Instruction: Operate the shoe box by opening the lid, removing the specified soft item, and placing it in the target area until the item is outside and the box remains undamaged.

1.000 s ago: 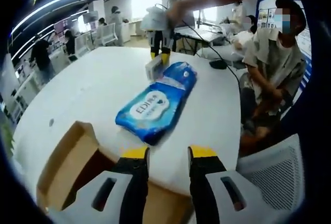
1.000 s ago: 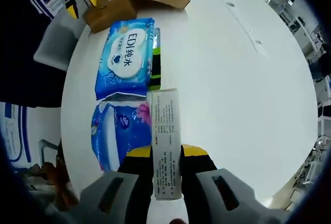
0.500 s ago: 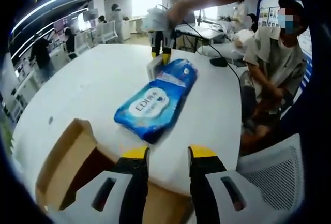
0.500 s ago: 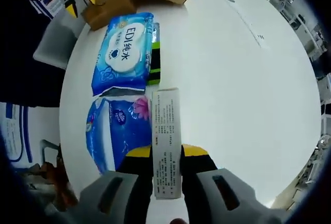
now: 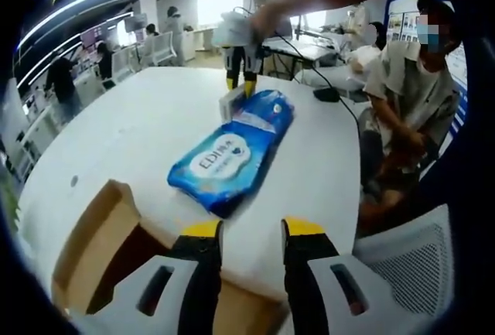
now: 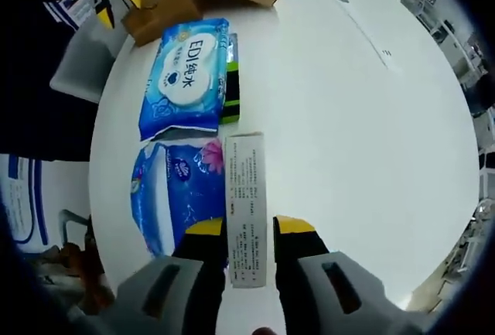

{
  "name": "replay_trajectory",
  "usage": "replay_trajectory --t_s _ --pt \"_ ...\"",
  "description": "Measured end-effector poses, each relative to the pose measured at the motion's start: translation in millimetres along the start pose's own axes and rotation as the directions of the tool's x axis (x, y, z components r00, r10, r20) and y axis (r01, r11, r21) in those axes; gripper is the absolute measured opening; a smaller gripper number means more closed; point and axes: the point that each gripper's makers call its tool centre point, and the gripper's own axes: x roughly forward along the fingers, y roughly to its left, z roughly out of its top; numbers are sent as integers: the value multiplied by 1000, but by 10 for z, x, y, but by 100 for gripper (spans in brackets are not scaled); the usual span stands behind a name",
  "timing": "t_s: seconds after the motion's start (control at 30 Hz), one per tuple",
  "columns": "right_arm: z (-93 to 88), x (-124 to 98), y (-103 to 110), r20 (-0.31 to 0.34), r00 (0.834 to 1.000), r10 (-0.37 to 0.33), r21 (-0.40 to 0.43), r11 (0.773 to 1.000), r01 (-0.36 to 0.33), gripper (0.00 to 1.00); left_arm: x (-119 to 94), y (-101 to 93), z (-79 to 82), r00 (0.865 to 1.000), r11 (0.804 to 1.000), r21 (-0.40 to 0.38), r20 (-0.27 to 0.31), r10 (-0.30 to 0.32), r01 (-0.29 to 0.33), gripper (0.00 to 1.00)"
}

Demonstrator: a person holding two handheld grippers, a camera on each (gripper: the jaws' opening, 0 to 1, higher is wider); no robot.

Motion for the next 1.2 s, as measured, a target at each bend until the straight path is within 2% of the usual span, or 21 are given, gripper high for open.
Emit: replay_trajectory --t_s 0.2,0.3,0.5,0.67,0.87,1.2 --pt "185 -287 -15 80 992 -98 48 994 95 28 -14 -8 44 1000 1000 7 12 0 0 31" --pt "260 -440 45 107 986 -130 59 990 125 31 -34 -8 87 1000 1000 14 27 2 -3 33" --pt "340 -661 198 125 978 -166 65 985 159 29 -107 -49 112 999 1000 30 45 -8 7 33" --pt "346 -743 346 114 978 -173 69 984 166 27 -160 -62 146 998 999 46 66 -8 5 34" --pt "449 -819 524 119 975 -190 75 980 182 27 -248 -79 149 996 998 55 87 -7 3 34" --pt "718 -813 838 121 974 -193 73 980 186 26 -457 -66 -69 995 999 51 101 -14 9 34"
